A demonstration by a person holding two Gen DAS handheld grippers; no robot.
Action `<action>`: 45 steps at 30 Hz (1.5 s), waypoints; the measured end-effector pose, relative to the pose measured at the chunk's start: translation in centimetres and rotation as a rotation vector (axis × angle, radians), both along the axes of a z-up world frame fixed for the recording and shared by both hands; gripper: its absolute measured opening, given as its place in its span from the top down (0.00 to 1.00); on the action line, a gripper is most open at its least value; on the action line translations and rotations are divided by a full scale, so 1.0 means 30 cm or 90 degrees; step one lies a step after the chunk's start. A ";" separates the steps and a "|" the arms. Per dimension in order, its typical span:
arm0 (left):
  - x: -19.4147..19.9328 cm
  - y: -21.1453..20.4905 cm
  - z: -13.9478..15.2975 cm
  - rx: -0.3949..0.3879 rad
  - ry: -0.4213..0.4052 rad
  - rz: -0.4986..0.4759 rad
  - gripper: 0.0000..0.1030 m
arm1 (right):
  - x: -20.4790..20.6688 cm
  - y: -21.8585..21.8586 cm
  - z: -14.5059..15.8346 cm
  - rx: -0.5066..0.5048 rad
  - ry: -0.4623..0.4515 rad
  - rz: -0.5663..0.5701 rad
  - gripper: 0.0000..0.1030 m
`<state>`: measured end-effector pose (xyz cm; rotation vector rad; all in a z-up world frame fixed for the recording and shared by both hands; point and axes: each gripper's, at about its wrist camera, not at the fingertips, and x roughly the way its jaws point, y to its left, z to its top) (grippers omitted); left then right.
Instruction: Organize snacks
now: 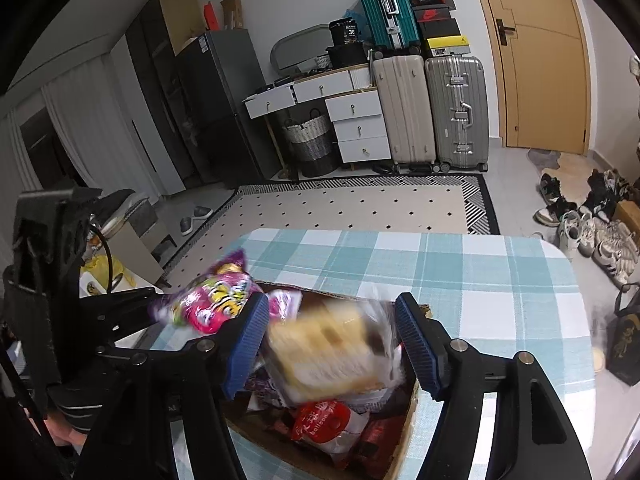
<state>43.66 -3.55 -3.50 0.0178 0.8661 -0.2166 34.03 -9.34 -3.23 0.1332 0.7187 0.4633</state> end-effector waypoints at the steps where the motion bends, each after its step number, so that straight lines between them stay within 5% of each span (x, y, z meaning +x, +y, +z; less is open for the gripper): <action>1: -0.003 0.005 0.002 0.005 -0.005 0.008 0.25 | -0.007 -0.003 0.001 0.003 -0.006 0.000 0.34; 2: -0.013 0.010 0.008 0.005 -0.016 0.012 0.19 | -0.013 -0.007 0.003 0.001 -0.012 -0.003 0.32; 6: -0.043 0.017 0.029 0.011 -0.035 0.008 0.19 | -0.045 -0.033 0.024 0.003 -0.034 -0.018 0.23; 24: -0.219 0.012 0.130 0.026 -0.087 0.020 0.18 | -0.198 -0.080 0.120 0.008 -0.092 -0.034 0.15; 33: -0.401 0.046 0.216 0.008 -0.161 0.029 0.02 | -0.356 -0.112 0.151 0.011 -0.119 -0.052 0.10; 45: -0.695 0.124 0.231 -0.020 -0.243 0.060 0.01 | -0.626 -0.155 0.150 0.005 -0.200 -0.070 0.04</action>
